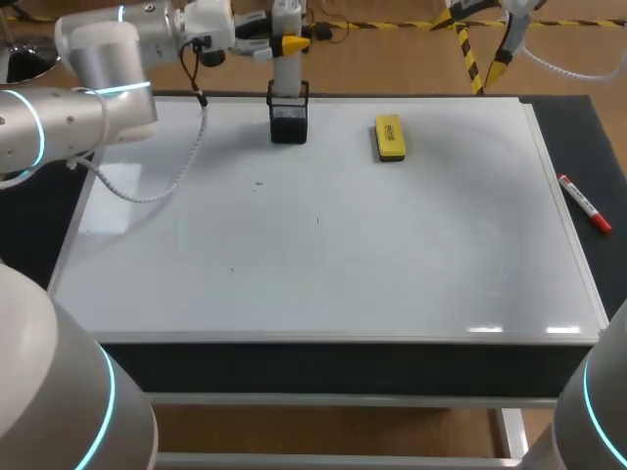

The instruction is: Pick up the inspection probe, press it on each red-marked spot on the whiteboard one by one, put down the probe, pick up the eraser, and wipe off all the red marks.

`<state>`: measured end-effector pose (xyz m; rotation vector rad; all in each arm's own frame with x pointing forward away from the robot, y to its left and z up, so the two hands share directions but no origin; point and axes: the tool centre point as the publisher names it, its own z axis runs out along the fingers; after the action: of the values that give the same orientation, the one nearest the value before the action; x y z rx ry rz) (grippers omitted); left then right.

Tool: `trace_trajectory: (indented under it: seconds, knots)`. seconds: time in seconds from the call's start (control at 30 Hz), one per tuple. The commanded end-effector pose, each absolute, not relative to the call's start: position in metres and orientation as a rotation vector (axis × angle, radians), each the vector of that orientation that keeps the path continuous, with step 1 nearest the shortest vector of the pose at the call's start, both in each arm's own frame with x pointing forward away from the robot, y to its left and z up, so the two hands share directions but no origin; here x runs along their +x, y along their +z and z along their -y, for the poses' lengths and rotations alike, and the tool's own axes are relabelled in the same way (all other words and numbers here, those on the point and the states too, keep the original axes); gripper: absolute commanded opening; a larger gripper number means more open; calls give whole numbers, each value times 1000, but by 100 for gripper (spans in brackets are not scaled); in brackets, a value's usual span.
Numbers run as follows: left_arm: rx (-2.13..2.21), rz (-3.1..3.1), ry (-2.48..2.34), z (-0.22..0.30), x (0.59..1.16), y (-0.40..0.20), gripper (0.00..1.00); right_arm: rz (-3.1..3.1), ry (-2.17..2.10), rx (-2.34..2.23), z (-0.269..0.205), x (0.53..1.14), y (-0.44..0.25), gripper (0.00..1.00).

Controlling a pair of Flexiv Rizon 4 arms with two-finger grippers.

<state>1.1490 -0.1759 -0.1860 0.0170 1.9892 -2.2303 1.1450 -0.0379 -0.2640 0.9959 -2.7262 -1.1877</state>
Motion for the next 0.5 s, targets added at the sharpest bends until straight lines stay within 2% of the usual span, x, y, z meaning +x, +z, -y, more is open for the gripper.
trace_trajectory:
  seconds: [0.03, 0.5]
  knots:
    - [62, -1999, -2259, 176, 1155, -192, 0, 2673, -1155, 1014, 41, 1153, -264, 100]
    - [75, -2003, -2274, 181, 1159, -228, 0, 2673, -1155, 1014, 41, 1153, -264, 100]
